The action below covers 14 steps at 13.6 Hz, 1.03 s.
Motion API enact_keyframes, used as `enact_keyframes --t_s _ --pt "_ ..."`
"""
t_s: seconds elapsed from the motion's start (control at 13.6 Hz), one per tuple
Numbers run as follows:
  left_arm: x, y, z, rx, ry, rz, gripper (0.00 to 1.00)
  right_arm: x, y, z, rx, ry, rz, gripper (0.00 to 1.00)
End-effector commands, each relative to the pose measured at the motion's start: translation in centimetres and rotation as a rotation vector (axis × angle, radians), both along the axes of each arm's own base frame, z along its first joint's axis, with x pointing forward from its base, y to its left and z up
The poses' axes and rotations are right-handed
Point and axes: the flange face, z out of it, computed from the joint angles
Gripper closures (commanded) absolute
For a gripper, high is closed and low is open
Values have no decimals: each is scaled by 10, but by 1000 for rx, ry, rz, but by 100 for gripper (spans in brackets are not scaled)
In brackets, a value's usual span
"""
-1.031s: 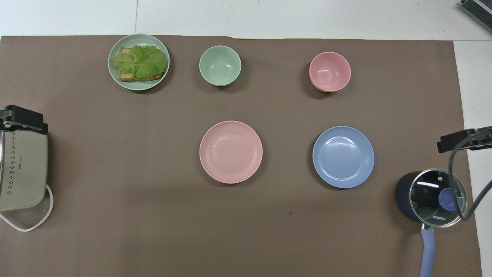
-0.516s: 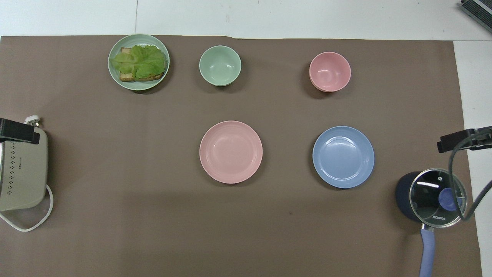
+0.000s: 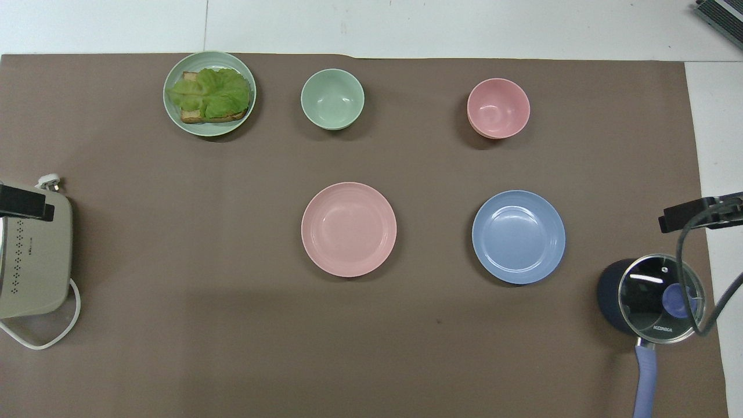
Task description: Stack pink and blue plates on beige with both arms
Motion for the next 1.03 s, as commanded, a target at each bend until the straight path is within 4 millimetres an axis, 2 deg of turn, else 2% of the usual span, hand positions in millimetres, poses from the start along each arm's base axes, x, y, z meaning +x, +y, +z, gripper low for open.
enact_keyframes --t_s 0.0,0.15,0.37,0.44,0.59,0.81,0.96 --pt "-7 0 1 18 -21 -7 0 -11 -1 -48 6 -33 66 0" --pt "-6 0 2 18 -24 -8 0 0 -1 -87 8 -26 77 0" --pt "-6 0 3 18 -18 -10 0 4 1 -155 62 -23 68 0" --pt "-7 2 3 18 -16 -6 0 8 -7 -173 79 -16 54 0" --pt "-6 2 3 18 -18 -6 0 17 -6 -198 91 -13 50 0" --pt "-6 1 3 18 -18 -8 0 18 -4 -227 89 -22 48 0" --pt "-6 2 3 18 -18 -8 0 22 -5 -253 105 -29 44 0"
